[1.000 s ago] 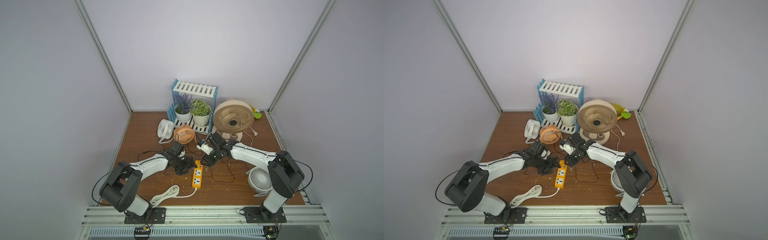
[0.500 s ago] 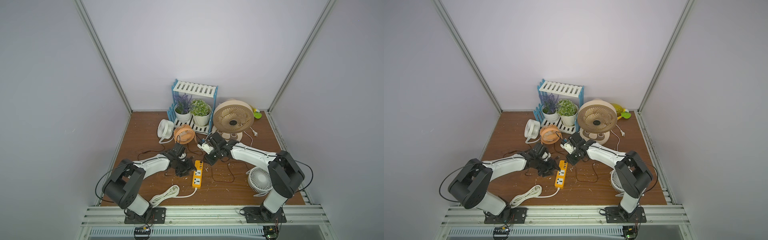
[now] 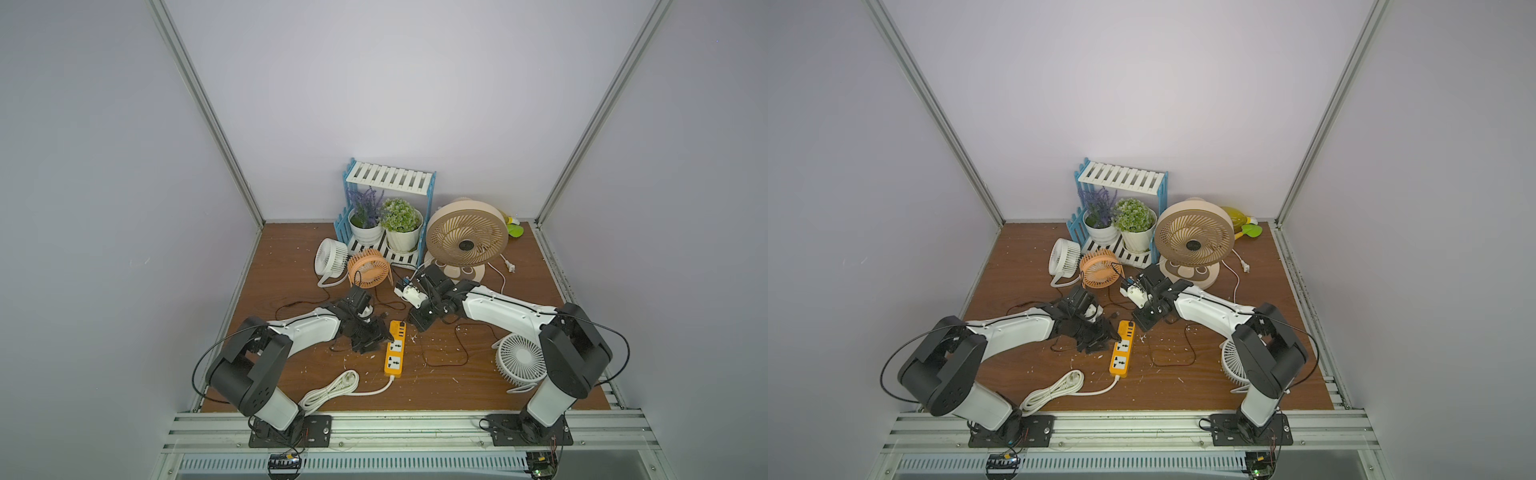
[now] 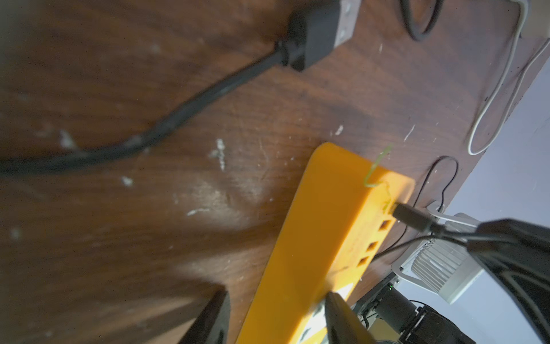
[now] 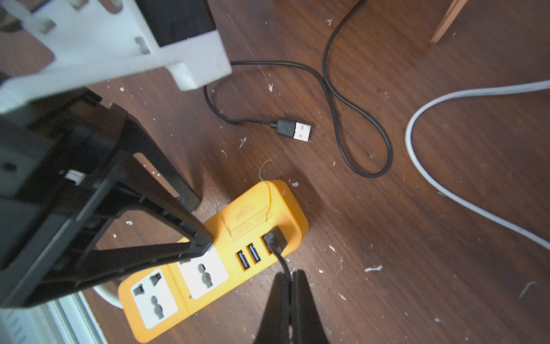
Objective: Unplug the desk fan from the power strip
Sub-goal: Remove the plug from the socket, then place the plug at the center of the board.
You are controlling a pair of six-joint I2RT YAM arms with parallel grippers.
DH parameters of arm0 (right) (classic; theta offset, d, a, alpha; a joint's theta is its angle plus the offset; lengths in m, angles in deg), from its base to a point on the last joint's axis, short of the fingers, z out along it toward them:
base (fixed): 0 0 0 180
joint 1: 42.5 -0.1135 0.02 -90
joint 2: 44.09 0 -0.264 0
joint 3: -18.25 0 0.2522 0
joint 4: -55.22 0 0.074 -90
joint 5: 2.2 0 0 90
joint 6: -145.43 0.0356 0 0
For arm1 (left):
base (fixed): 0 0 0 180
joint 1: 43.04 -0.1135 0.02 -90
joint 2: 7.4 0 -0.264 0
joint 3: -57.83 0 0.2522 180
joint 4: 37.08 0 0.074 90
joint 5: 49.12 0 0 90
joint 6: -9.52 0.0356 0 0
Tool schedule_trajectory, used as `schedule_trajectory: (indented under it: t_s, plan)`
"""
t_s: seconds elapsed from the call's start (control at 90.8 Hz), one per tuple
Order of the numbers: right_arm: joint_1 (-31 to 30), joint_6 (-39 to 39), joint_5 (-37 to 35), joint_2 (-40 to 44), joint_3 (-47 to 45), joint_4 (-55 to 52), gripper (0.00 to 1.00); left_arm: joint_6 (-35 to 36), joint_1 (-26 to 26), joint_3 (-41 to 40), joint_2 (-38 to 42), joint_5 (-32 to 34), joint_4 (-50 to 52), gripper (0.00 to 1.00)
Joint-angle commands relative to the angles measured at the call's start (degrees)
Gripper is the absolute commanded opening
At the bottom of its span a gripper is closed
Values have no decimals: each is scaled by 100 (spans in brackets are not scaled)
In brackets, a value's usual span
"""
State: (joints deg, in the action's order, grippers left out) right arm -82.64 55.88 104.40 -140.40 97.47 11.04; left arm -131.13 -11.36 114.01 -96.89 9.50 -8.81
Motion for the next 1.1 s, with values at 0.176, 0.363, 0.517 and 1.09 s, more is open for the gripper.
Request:
schedule_trajectory:
  t_s: [0.176,0.363,0.517,1.09]
  plan:
    - [-149,-138,-31,720,-170,421,0,167,155,-21,-308,324,478,54]
    - [-220,-188,-159,1130,-396,765,0,229,170,-57,-401,343,492,52]
    - [-222,-83,-346,1311,-488,730,0,250,164,-79,-425,349,490,52]
    - [96,4157,-3712,3062,-1528,-2445,0,-75,169,739,606,882,504,56]
